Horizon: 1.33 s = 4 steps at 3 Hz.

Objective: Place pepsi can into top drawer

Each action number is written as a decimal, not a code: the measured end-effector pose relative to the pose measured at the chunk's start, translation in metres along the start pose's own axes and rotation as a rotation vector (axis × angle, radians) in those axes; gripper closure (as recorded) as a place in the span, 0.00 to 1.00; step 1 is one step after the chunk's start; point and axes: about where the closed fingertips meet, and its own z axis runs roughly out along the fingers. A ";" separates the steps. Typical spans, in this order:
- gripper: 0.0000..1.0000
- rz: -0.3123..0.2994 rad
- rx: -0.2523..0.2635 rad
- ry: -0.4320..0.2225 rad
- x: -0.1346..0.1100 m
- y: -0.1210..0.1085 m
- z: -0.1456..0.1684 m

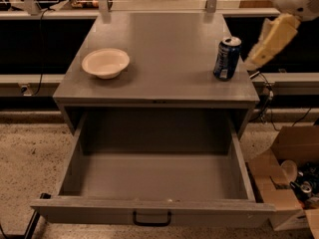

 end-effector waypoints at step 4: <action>0.00 0.284 0.254 -0.223 0.048 -0.095 0.058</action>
Offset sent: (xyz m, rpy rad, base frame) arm 0.1163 -0.0355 -0.0178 0.2554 -0.1652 -0.2601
